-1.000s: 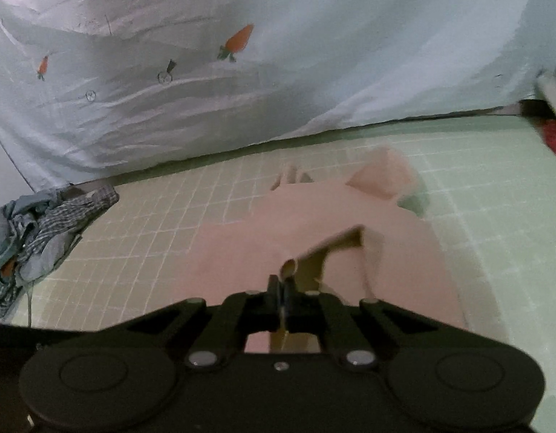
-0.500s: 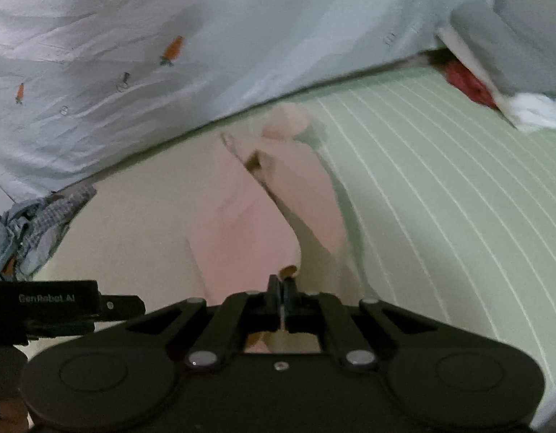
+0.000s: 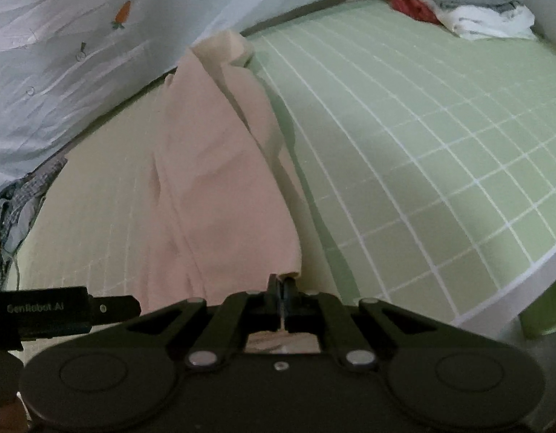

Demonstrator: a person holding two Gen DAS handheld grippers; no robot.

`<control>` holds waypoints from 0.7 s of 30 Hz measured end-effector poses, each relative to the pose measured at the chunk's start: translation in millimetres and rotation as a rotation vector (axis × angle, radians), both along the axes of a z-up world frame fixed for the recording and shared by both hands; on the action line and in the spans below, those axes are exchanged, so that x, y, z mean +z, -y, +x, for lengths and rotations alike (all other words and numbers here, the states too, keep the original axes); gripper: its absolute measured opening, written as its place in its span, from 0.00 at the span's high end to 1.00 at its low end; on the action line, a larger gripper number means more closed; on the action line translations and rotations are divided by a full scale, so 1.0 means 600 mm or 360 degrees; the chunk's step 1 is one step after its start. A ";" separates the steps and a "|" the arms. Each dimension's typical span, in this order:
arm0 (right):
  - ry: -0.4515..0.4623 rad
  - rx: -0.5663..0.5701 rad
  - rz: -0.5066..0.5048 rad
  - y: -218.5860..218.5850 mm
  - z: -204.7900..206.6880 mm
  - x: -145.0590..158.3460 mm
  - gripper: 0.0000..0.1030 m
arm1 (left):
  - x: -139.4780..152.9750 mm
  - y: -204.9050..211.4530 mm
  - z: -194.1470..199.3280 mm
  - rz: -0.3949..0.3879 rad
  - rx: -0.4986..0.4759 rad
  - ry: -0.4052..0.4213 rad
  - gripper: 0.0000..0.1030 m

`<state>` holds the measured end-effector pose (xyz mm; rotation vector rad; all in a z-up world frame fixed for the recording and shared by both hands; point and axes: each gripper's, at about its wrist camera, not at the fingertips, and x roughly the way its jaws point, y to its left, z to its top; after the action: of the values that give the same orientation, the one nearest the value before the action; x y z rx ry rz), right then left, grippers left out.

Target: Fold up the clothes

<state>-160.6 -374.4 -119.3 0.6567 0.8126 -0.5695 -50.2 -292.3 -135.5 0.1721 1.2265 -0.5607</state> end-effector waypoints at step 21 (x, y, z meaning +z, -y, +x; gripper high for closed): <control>-0.0084 0.0160 -0.0161 0.021 0.059 -0.004 0.36 | -0.027 0.033 0.019 -0.0192 -0.0086 0.0030 0.18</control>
<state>-125.1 -387.2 -121.8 0.5068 0.8558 -0.5346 -38.7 -311.9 -151.6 0.1085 1.1686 -0.6769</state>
